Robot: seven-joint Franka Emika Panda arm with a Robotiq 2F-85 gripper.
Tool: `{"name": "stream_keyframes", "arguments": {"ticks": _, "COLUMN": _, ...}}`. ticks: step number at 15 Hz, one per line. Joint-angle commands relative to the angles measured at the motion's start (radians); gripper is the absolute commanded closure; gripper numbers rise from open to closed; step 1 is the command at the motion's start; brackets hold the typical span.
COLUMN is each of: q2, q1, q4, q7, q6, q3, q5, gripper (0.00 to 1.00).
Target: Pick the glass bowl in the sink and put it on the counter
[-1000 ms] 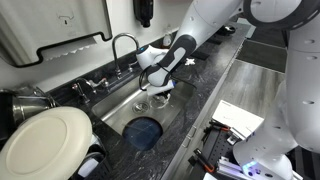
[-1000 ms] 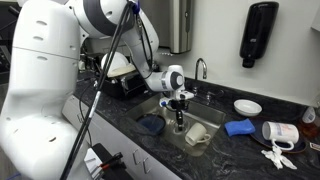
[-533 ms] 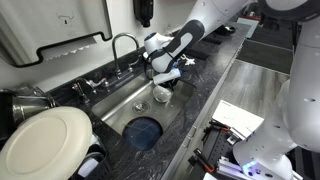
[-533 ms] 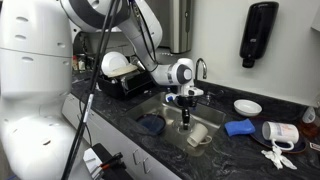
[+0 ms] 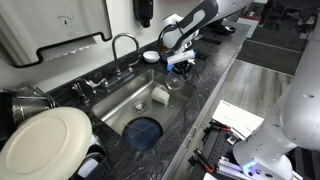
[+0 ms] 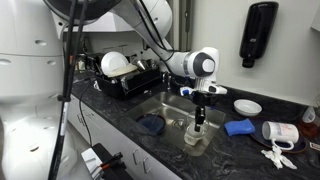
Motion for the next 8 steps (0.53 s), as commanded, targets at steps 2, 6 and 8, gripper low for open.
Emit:
{"name": "stream_keyframes", "arguments": {"ticks": 2, "q2": -0.011, "q1": -0.042, "q4": 0.075, "q7": -0.054, "q6": -0.083, "q3": 0.006, "q5": 0.085, "gripper": 0.99}}
{"name": "stream_keyframes", "arguments": {"ticks": 6, "q2": -0.007, "q1": -0.051, "q4": 0.131, "q7": 0.01, "q6": -0.163, "q3": -0.015, "q5": 0.062, "gripper": 0.99}}
{"name": "stream_keyframes", "arguments": {"ticks": 8, "q2": -0.001, "q1": -0.058, "q4": 0.155, "q7": 0.051, "q6": -0.219, "q3": -0.031, "q5": 0.042, "gripper": 0.99}}
